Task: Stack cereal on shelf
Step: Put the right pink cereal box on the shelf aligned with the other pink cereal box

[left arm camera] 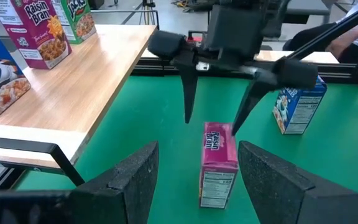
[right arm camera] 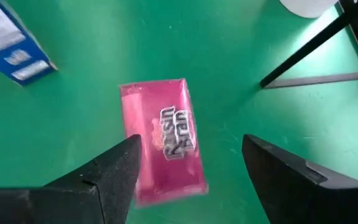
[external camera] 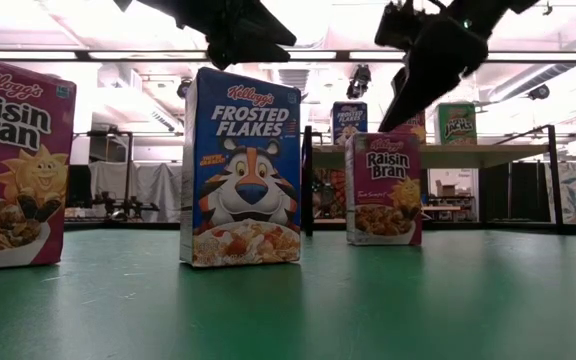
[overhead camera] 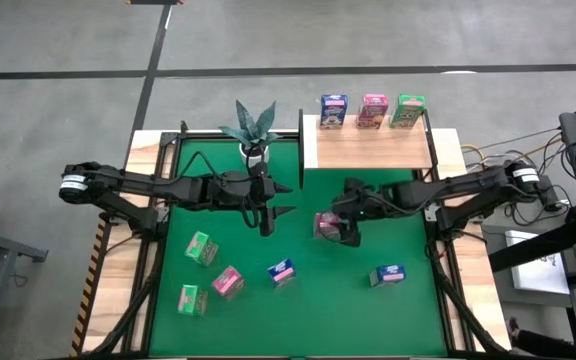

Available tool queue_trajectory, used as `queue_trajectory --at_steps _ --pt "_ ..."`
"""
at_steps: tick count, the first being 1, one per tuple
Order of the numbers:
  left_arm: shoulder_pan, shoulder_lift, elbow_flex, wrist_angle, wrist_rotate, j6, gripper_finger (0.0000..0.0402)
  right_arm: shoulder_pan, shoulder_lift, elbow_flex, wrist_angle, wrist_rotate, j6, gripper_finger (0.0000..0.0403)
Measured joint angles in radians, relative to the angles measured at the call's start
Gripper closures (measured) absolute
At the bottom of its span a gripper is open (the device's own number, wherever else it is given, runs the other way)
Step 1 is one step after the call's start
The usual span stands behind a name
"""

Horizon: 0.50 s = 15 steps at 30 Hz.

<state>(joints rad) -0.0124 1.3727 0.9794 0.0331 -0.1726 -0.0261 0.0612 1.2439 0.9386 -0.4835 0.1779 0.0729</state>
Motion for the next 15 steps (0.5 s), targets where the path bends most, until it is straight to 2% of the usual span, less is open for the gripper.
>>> queue_trajectory --at_steps 4,15 --pt "0.0 0.0 0.0 -0.005 0.0 0.006 0.0198 0.0 -0.005 0.039 -0.038 -0.056 0.013 0.0134" --pt "0.0 0.0 0.0 -0.006 0.0 0.013 0.0198 0.0 0.085 -0.007 -0.01 -0.05 0.011 0.0132"
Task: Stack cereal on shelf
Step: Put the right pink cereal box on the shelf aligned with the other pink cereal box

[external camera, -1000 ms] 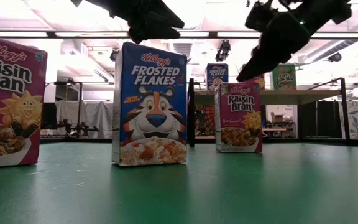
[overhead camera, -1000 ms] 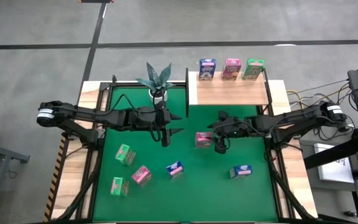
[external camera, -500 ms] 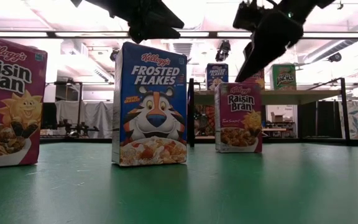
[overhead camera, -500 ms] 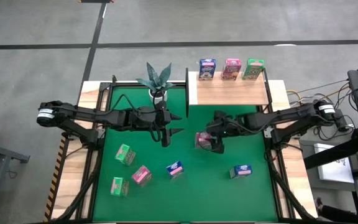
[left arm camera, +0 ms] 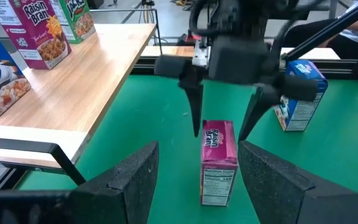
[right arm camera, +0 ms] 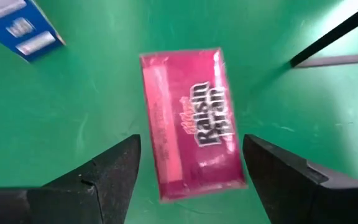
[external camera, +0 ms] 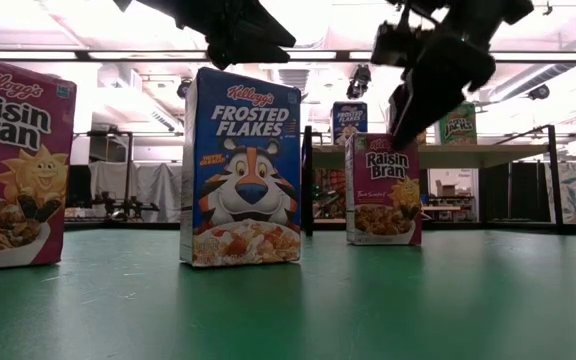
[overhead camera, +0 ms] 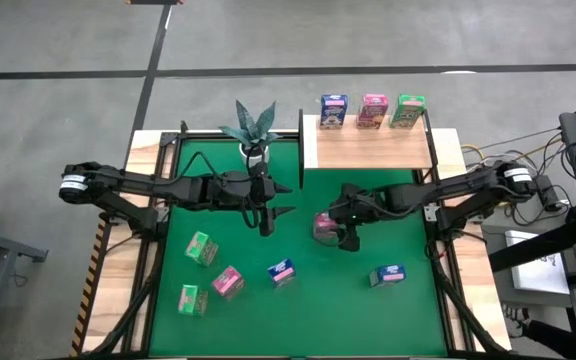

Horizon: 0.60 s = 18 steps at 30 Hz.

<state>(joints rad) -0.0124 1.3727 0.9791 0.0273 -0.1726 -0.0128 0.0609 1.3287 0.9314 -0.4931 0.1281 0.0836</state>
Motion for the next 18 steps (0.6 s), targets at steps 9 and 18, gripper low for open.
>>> queue_trajectory --at_steps 9,18 --pt "0.0 0.0 0.0 0.0 0.0 0.0 0.0198 0.0 0.054 0.022 0.003 -0.004 -0.025 0.0185" --pt "0.0 0.0 0.0 -0.001 0.0 0.0 0.0198 0.0 0.016 0.028 -0.001 -0.028 -0.005 0.0238"
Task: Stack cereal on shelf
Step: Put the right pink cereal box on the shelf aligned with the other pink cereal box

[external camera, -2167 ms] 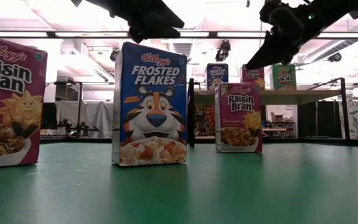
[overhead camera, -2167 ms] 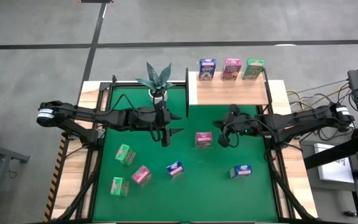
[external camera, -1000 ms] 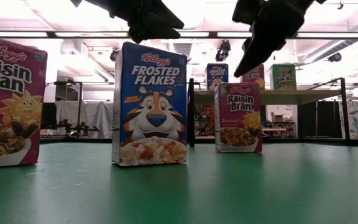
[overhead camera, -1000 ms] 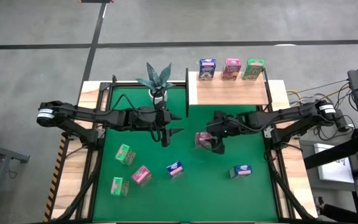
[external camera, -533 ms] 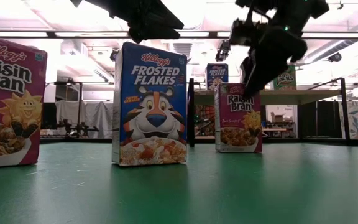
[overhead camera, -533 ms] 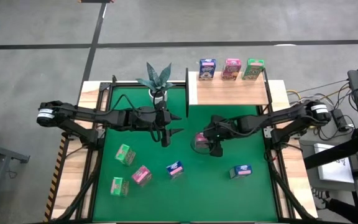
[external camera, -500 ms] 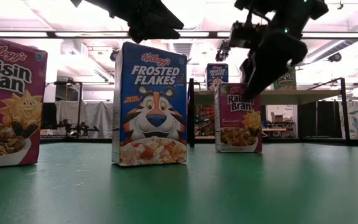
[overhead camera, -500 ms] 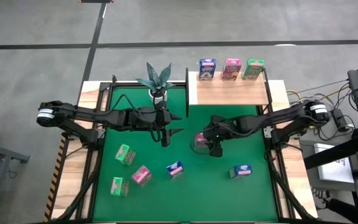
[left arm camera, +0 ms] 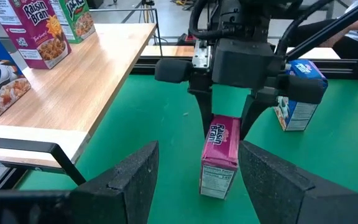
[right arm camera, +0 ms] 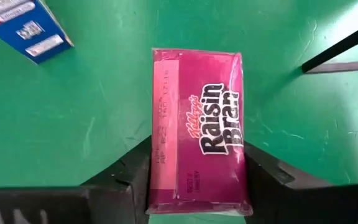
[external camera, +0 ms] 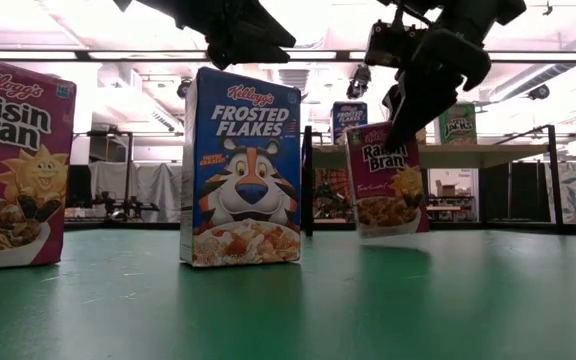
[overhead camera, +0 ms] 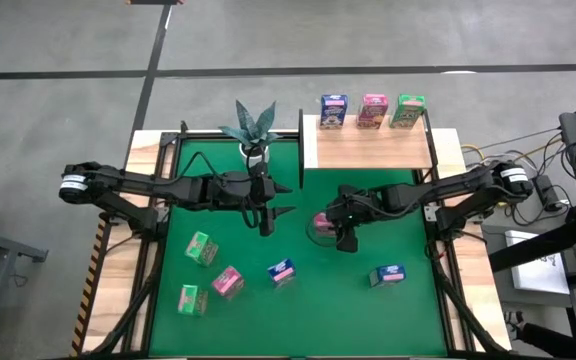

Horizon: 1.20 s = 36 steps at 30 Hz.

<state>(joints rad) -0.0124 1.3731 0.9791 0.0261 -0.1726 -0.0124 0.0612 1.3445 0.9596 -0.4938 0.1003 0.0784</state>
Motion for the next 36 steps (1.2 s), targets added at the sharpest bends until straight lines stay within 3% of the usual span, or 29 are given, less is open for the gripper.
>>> queue_trajectory --at_steps 6,16,28,36 --pt "0.0 0.0 0.0 -0.001 0.0 0.0 0.0198 0.0 -0.056 0.023 -0.045 -0.005 0.009 0.024" --pt "0.0 0.0 0.0 -0.008 0.0 0.007 0.0198 -0.067 -0.242 0.263 -0.403 0.032 -0.049 0.0239" --pt "0.0 0.0 0.0 -0.007 0.0 0.007 0.0198 -0.465 -0.356 0.292 -0.444 0.021 -0.309 0.0242" --pt "0.0 0.0 0.0 -0.006 0.0 0.007 0.0198 -0.694 -0.307 0.277 -0.415 -0.134 -0.378 0.0242"
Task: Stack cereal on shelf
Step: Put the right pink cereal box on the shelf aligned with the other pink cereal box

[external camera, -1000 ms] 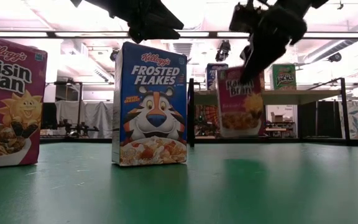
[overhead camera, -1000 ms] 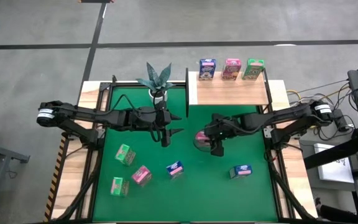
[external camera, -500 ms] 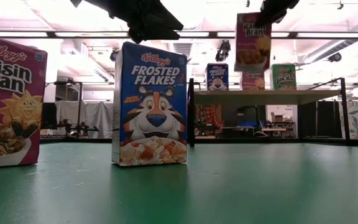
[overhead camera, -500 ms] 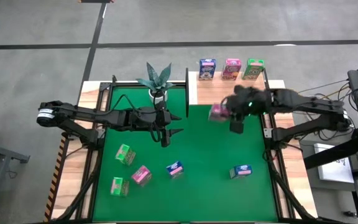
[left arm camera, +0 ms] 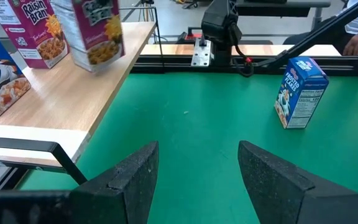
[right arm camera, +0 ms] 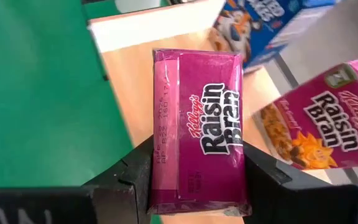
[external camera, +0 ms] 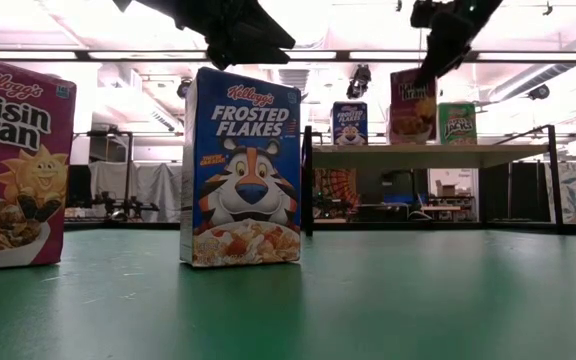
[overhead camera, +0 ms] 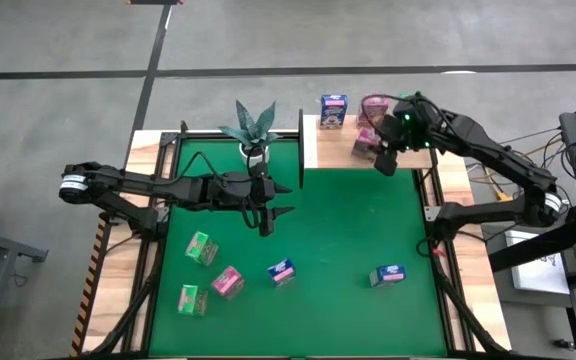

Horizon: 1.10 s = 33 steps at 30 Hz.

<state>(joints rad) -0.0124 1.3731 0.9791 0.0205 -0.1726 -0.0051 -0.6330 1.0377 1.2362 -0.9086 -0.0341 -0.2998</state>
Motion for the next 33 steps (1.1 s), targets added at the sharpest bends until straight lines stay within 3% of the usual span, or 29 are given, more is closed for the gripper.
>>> queue_trajectory --at_steps 5,16,22,28,33 --pt "0.0 0.0 0.0 0.002 0.0 0.003 0.0198 -0.044 0.033 0.0 0.016 -0.001 -0.007 0.0232" --pt "0.0 0.0 0.0 0.001 0.0 0.011 0.0198 -0.074 0.071 0.004 0.013 0.01 -0.013 0.0165" --pt "0.0 0.0 0.0 -0.002 0.0 0.011 0.0198 -0.072 0.065 0.09 -0.028 0.01 0.03 0.0145" --pt "0.0 0.0 0.0 -0.002 0.0 0.013 0.0198 -0.04 0.062 0.196 -0.06 0.008 0.117 0.0157" --pt "0.0 0.0 0.0 -0.002 0.0 0.019 0.0198 0.058 0.062 0.22 -0.065 0.007 0.15 0.02"
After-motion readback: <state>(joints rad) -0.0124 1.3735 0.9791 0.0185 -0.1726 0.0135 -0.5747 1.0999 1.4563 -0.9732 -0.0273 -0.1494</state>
